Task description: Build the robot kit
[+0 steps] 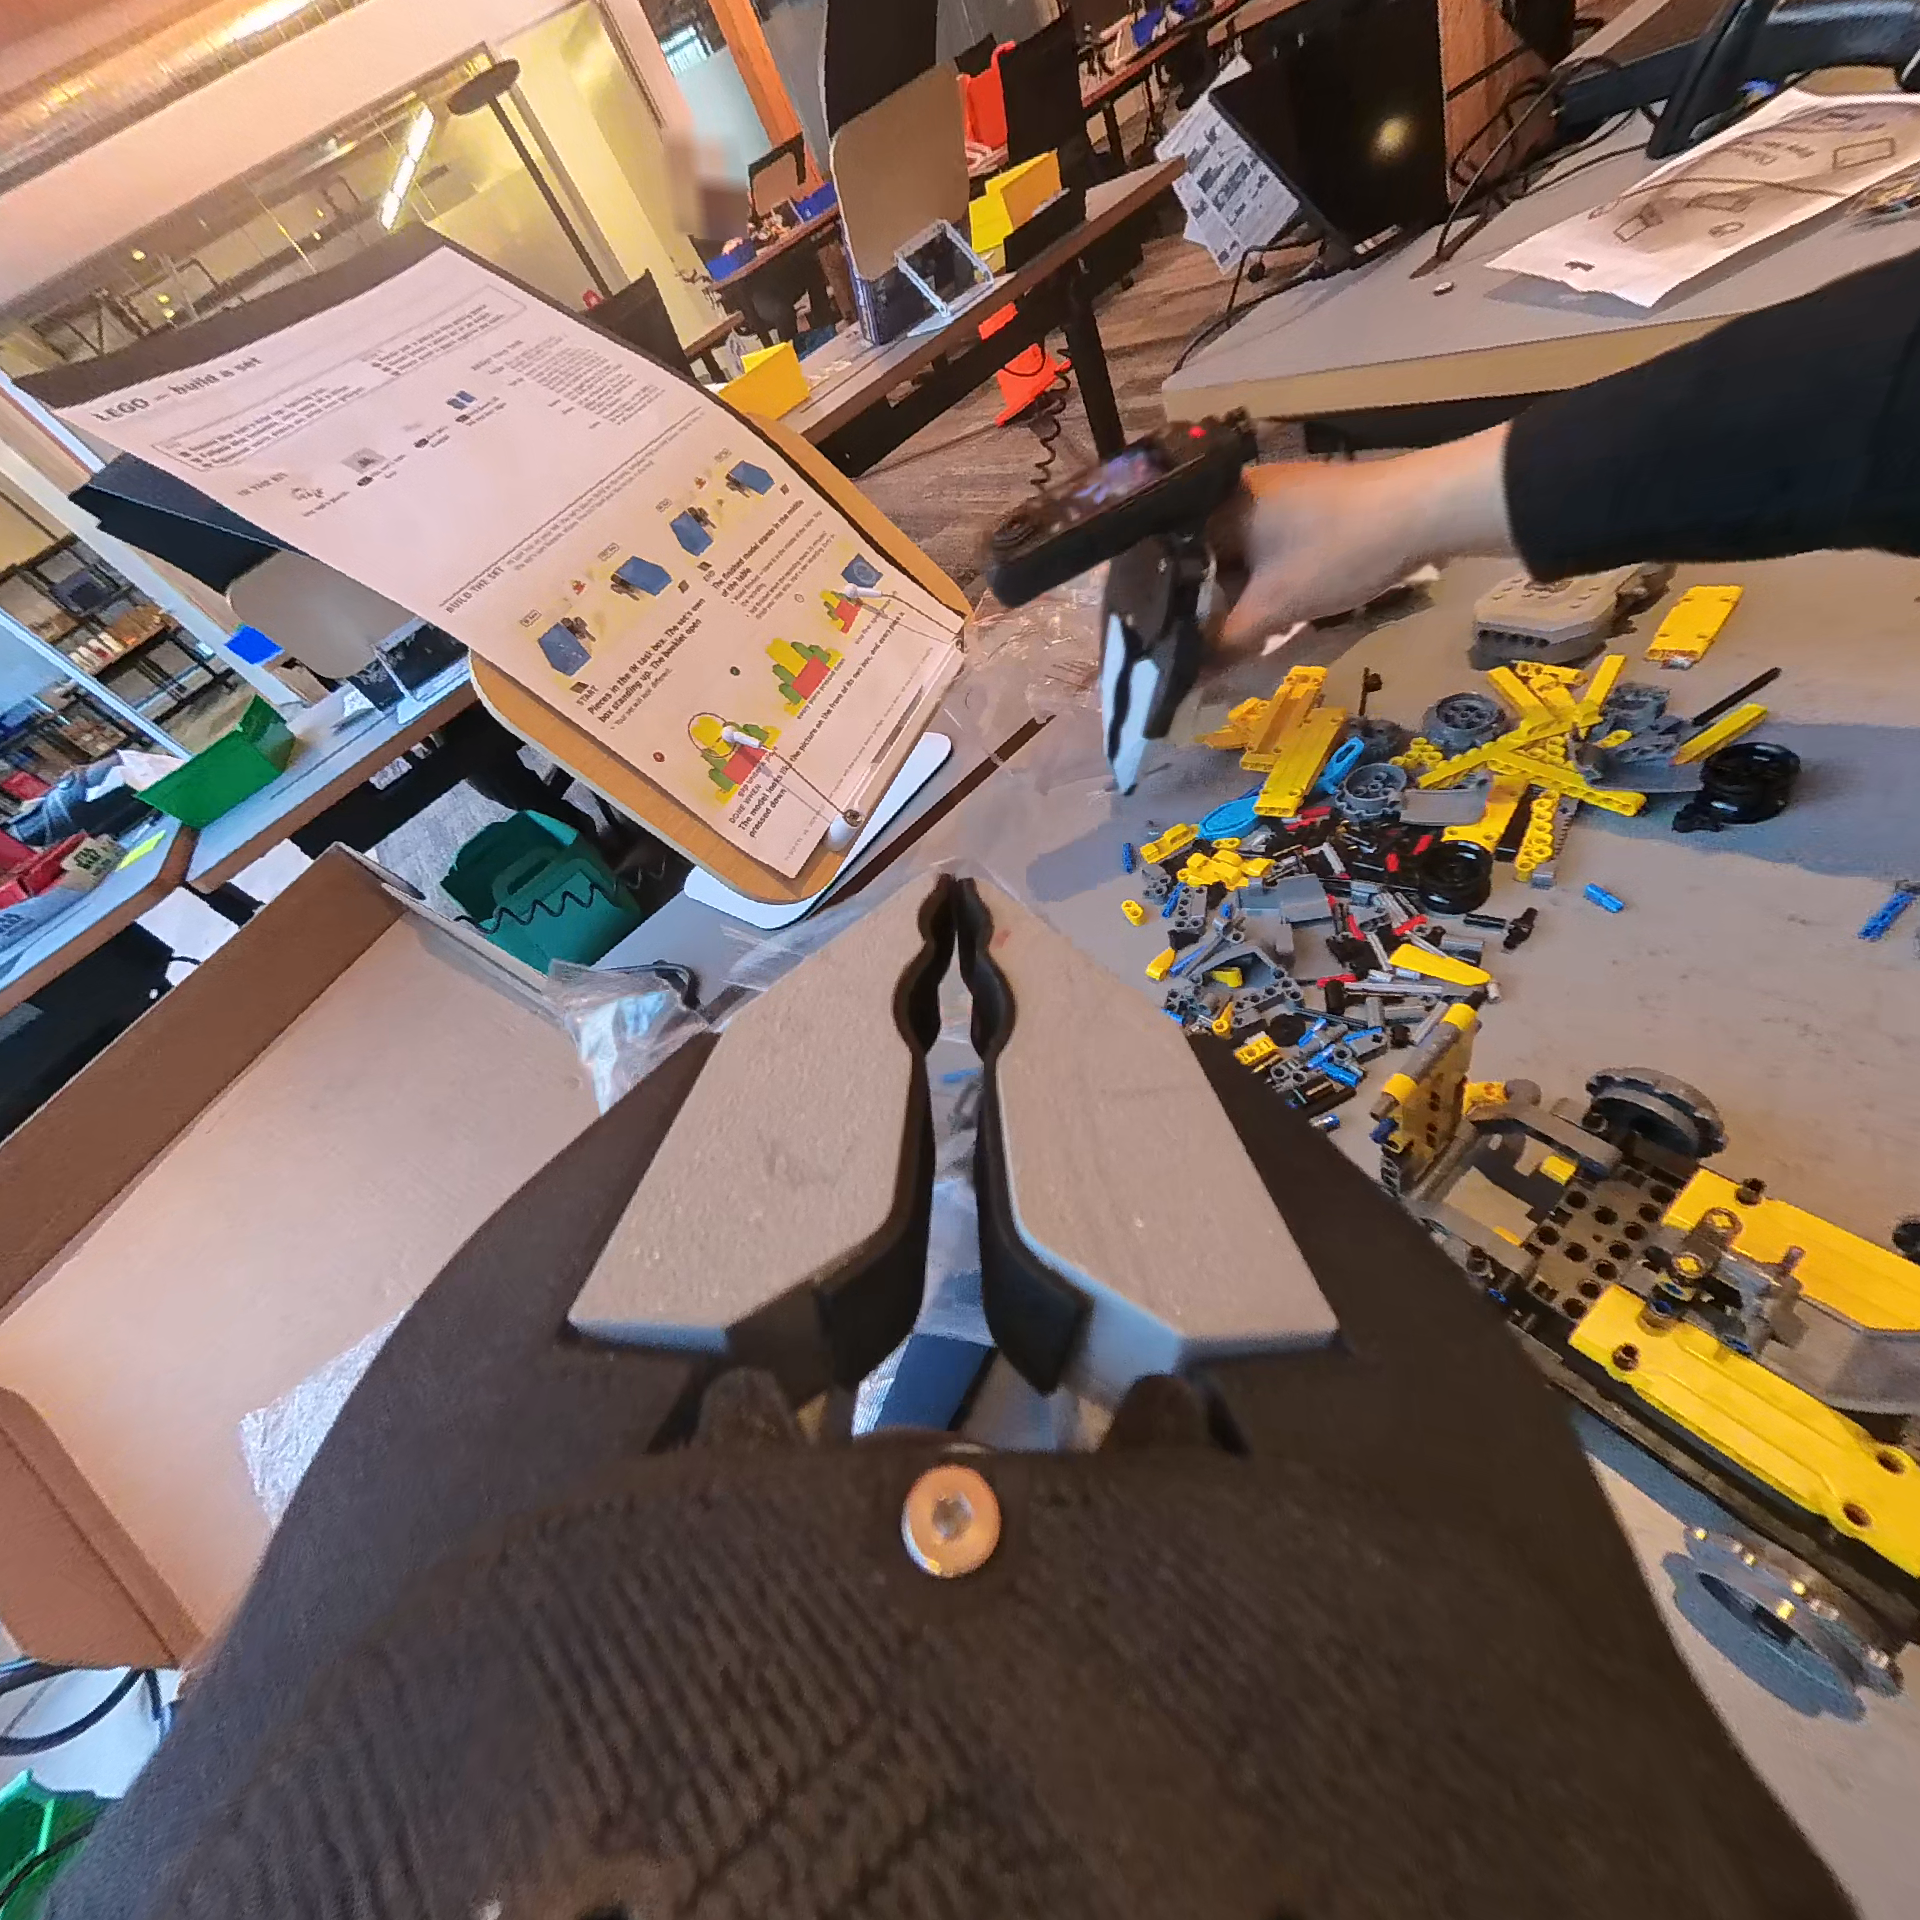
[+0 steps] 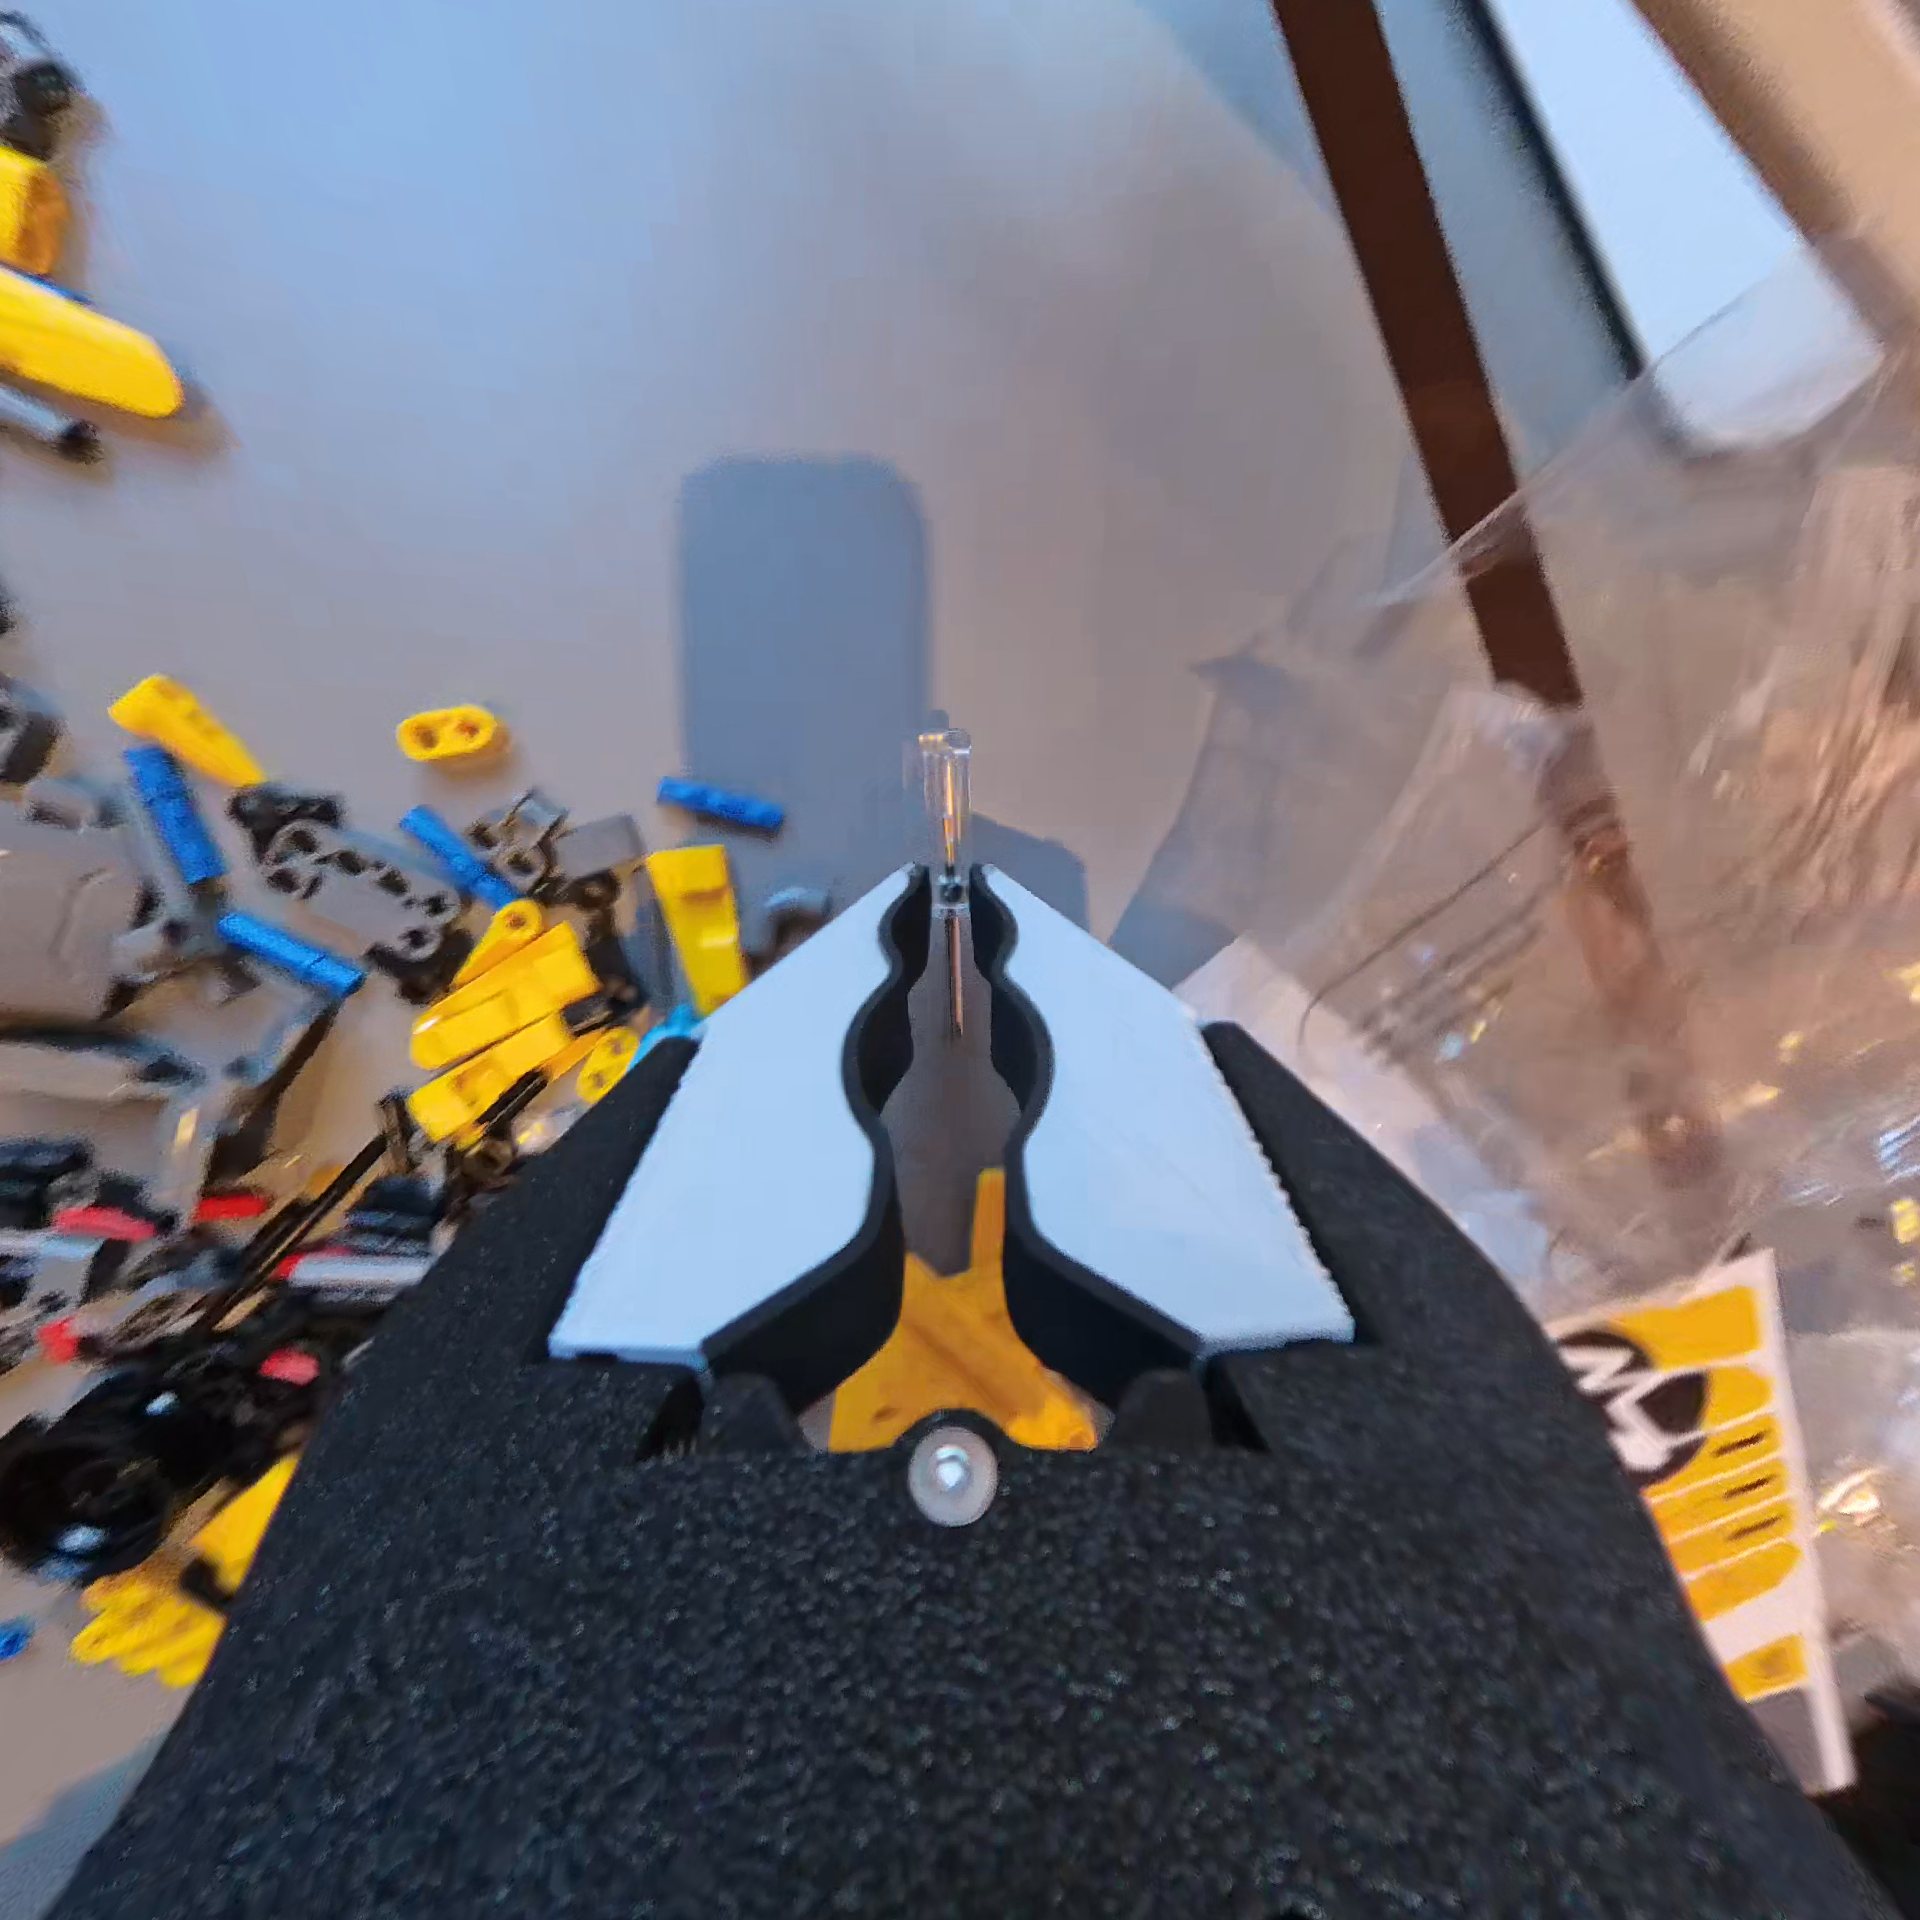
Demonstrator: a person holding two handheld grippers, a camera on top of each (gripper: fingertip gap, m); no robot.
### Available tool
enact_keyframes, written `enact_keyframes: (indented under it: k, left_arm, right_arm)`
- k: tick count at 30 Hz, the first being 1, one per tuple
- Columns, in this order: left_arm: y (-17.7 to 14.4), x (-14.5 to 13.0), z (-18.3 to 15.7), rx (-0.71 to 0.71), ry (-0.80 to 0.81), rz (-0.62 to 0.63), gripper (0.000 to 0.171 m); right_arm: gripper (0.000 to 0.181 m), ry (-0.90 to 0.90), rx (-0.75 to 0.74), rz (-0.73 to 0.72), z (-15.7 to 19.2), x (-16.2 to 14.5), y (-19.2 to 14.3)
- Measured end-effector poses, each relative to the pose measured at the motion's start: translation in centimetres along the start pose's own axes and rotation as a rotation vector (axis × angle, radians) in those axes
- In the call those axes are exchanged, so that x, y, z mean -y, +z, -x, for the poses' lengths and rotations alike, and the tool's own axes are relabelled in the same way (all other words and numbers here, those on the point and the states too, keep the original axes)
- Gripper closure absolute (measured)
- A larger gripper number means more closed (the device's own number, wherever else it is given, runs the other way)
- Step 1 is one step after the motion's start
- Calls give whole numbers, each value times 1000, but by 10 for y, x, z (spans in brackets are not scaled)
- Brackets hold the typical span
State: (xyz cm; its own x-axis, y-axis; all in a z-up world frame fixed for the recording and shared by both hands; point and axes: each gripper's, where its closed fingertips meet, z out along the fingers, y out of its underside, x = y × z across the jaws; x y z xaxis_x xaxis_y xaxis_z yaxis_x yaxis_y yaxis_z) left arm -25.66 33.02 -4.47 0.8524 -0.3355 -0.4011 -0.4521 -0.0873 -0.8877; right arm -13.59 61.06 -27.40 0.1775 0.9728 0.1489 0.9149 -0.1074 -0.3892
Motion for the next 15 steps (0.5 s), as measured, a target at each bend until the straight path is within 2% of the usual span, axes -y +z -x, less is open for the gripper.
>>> enact_keyframes:
  k: [1,5,9,15]
  left_arm:
    - [0,0,0,1,2,0,171]
    - [-2,1,-1,3,4,-2,171]
    - [0,-1,-5,-9,12,5,171]
    - [2,-2,-7,-19,9,3,171]
  right_arm:
    - [175,-18,-16,7,-6,5,6]
    - [175,-86,43,67,-5,12,27]
    - [175,-155,122,78,13,9,24]
    - [175,-167,212,52,48,4,17]
